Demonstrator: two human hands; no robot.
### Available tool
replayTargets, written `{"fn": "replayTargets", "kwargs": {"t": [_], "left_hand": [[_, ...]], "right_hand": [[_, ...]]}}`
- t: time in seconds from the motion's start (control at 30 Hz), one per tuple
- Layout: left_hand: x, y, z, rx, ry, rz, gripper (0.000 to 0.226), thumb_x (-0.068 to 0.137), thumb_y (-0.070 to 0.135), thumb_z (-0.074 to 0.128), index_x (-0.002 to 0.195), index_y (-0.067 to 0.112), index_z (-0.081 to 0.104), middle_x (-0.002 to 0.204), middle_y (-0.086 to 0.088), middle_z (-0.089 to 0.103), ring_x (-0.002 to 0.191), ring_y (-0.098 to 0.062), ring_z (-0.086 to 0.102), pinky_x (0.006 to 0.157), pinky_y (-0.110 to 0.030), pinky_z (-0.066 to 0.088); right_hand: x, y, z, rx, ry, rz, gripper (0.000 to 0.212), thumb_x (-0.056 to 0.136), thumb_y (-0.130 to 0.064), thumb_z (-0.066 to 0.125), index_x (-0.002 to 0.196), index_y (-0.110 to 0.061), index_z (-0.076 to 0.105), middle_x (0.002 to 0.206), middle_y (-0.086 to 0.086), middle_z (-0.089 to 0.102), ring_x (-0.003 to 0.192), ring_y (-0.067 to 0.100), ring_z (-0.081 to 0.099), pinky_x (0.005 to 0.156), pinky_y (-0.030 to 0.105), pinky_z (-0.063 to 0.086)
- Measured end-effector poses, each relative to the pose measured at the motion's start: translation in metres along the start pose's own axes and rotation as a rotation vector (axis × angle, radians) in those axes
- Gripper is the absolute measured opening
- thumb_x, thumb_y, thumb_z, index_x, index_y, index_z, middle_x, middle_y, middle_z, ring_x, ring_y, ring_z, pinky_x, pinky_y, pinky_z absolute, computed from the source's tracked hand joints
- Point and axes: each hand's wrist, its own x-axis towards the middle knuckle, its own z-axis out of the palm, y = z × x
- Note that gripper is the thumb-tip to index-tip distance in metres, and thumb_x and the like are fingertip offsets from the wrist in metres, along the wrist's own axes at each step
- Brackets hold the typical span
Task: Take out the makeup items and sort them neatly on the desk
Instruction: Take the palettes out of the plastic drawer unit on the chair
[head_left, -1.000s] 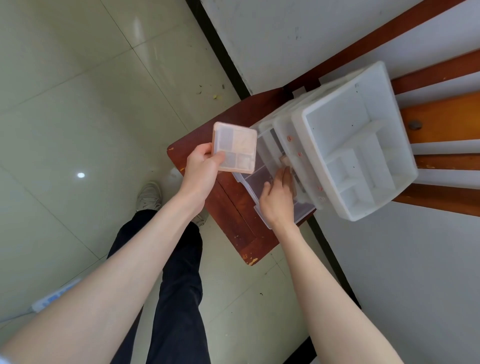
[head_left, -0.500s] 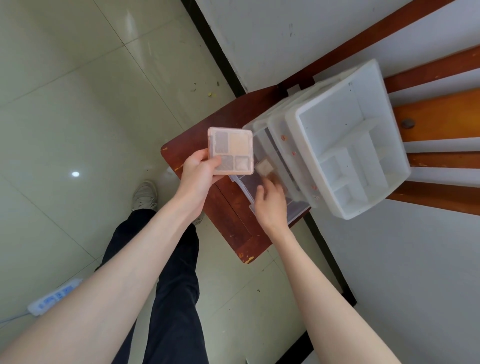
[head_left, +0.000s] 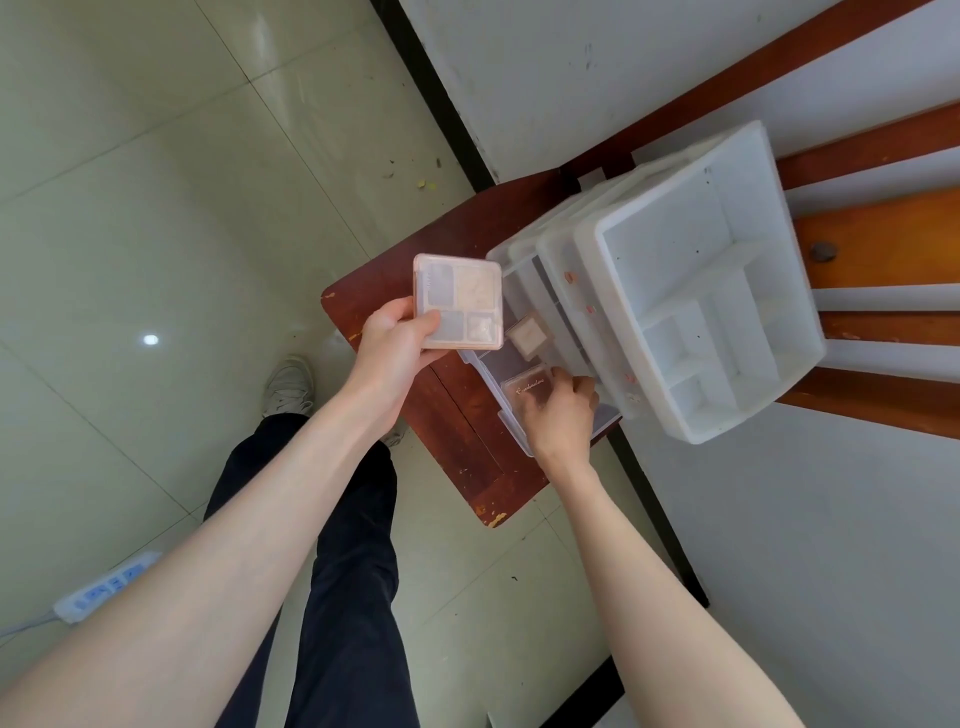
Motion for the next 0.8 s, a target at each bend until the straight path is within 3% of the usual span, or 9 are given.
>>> {"fn": "replayTargets", "kwargs": {"t": [0.1, 0.23, 0.33, 0.47, 0.63, 0.8], "left_hand": [[0.001, 0.0, 0.0, 0.006, -0.004, 0.002, 0.033, 0.095, 0.002, 0.043, 0.126, 0.001, 0.05, 0.12, -0.014, 0.061, 0.109, -0.022, 0.06, 0.097, -0.038, 0.048], [0.003, -0.001, 0.0, -0.036, 0.004, -0.014, 0.03, 0.095, 0.002, 0.042, 0.124, 0.003, 0.051, 0.12, -0.014, 0.06, 0.108, -0.022, 0.06, 0.097, -0.038, 0.048], [0.004, -0.002, -0.003, -0.076, -0.003, -0.027, 0.028, 0.095, 0.001, 0.041, 0.121, 0.005, 0.051, 0.12, -0.014, 0.06, 0.108, -0.022, 0.06, 0.095, -0.036, 0.049], [0.007, -0.001, -0.006, -0.105, -0.024, -0.03, 0.023, 0.095, 0.001, 0.041, 0.112, 0.009, 0.054, 0.114, -0.012, 0.063, 0.104, -0.021, 0.062, 0.088, -0.032, 0.052], [0.01, 0.0, -0.009, -0.114, -0.046, -0.031, 0.023, 0.095, 0.001, 0.041, 0.113, 0.009, 0.053, 0.109, -0.01, 0.065, 0.101, -0.02, 0.064, 0.087, -0.033, 0.052], [0.011, -0.001, -0.01, -0.141, -0.048, -0.053, 0.023, 0.095, 0.0, 0.041, 0.114, 0.007, 0.052, 0.109, -0.012, 0.065, 0.1, -0.021, 0.064, 0.086, -0.034, 0.052]], "right_hand": [[0.002, 0.005, -0.005, 0.063, 0.009, 0.018, 0.036, 0.091, -0.023, 0.056, 0.126, -0.01, 0.054, 0.131, 0.013, 0.043, 0.12, 0.03, 0.042, 0.102, 0.038, 0.037], [-0.002, -0.002, -0.006, 0.343, 0.004, -0.03, 0.023, 0.093, -0.021, 0.054, 0.112, -0.01, 0.06, 0.119, 0.008, 0.056, 0.103, 0.021, 0.056, 0.095, 0.031, 0.046], [0.0, -0.013, -0.006, 0.432, 0.03, -0.074, 0.025, 0.094, -0.022, 0.052, 0.117, -0.012, 0.055, 0.119, 0.003, 0.057, 0.1, 0.011, 0.054, 0.09, 0.02, 0.042], [0.011, -0.027, -0.005, 0.4, -0.033, -0.122, 0.03, 0.097, -0.022, 0.046, 0.126, -0.016, 0.046, 0.127, 0.004, 0.054, 0.113, 0.018, 0.055, 0.094, 0.025, 0.041], [0.017, -0.027, -0.001, 0.322, 0.016, -0.137, 0.025, 0.095, -0.024, 0.05, 0.119, -0.016, 0.051, 0.121, 0.004, 0.057, 0.111, 0.019, 0.056, 0.099, 0.031, 0.043], [0.011, -0.03, 0.002, 0.44, 0.046, -0.042, 0.017, 0.092, -0.021, 0.055, 0.107, -0.017, 0.049, 0.106, -0.005, 0.052, 0.101, 0.013, 0.053, 0.083, 0.02, 0.038]]}}
